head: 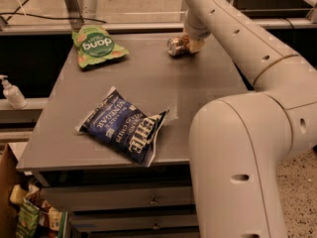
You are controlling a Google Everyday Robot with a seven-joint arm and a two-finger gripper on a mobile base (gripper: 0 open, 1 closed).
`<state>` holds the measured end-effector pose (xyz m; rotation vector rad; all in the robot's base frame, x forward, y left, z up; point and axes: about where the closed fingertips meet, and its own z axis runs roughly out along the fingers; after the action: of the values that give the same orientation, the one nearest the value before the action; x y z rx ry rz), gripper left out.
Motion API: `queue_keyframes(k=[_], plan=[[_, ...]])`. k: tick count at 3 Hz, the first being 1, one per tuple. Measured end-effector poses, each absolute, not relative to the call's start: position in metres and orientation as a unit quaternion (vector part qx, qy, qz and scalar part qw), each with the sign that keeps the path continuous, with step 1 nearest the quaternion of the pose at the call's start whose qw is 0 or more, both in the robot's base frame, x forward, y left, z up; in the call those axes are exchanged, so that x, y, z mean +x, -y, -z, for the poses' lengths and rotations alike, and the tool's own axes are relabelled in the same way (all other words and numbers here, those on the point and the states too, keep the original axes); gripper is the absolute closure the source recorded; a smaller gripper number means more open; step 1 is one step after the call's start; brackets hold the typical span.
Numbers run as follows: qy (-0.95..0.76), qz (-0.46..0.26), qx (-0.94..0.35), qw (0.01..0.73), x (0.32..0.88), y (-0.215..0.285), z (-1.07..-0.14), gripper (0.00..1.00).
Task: Place orange can upright
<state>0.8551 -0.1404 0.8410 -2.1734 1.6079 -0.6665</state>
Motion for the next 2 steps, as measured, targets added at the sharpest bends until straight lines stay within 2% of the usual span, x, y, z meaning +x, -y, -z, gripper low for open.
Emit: queue_keyframes(k=[1, 2], plan=[[-0.571, 0.237, -0.766, 0.176, 0.851, 0.144, -0.844, 0.93], [-0.568, 0.237, -0.764, 0.194, 0.839, 0.144, -0.867, 1.00]])
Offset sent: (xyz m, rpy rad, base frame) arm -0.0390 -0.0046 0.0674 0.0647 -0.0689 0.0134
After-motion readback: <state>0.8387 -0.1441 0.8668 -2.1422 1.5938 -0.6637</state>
